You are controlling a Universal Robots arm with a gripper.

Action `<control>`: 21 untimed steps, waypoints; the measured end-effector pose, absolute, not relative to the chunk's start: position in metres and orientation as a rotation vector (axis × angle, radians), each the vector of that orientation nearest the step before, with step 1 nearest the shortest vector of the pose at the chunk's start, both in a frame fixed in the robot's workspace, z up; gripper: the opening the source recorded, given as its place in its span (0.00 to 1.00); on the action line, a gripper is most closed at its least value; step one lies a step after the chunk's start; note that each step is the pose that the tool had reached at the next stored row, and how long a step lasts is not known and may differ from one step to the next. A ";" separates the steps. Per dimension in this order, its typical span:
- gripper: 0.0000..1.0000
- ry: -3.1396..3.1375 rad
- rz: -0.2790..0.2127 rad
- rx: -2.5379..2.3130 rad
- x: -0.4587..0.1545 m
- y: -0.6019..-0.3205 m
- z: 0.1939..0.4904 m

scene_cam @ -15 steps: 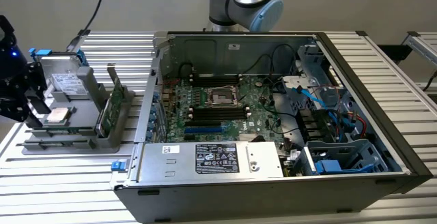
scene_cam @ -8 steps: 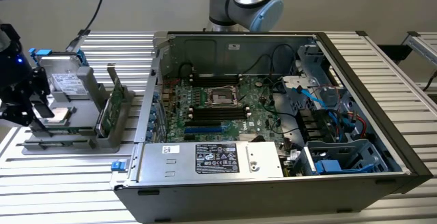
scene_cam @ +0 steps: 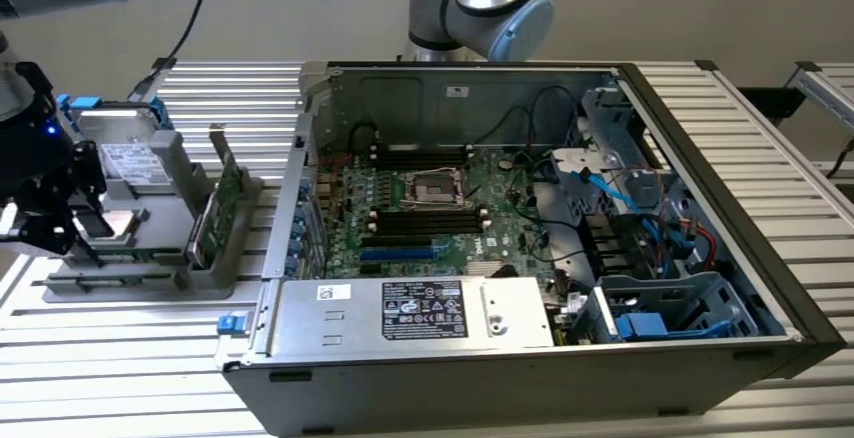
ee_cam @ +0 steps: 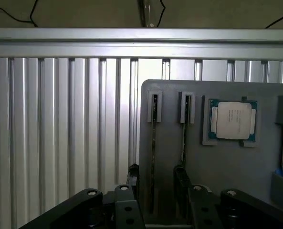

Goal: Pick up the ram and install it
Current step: 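Pick up the ram and move it above insertion slot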

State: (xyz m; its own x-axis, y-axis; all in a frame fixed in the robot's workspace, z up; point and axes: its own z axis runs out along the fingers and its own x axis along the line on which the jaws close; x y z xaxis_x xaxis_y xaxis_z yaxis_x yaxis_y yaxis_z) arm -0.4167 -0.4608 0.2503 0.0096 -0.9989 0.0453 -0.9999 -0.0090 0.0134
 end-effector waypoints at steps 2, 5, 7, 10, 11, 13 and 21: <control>0.42 -2.178 0.035 2.206 -0.416 -0.461 0.247; 0.42 -2.172 0.036 2.212 -0.416 -0.461 0.241; 0.42 -2.168 0.036 2.215 -0.415 -0.461 0.238; 0.42 -2.163 0.036 2.221 -0.414 -0.461 0.232; 0.42 -2.161 0.036 2.223 -0.413 -0.461 0.230; 0.42 -2.157 0.036 2.226 -0.413 -0.461 0.227; 0.42 -2.146 0.036 2.237 -0.411 -0.462 0.212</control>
State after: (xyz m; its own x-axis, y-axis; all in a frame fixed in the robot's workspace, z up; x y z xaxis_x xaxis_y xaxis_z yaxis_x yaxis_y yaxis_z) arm -0.4114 -0.4615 0.2120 0.0418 -0.9981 0.0453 -0.9991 -0.0412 0.0134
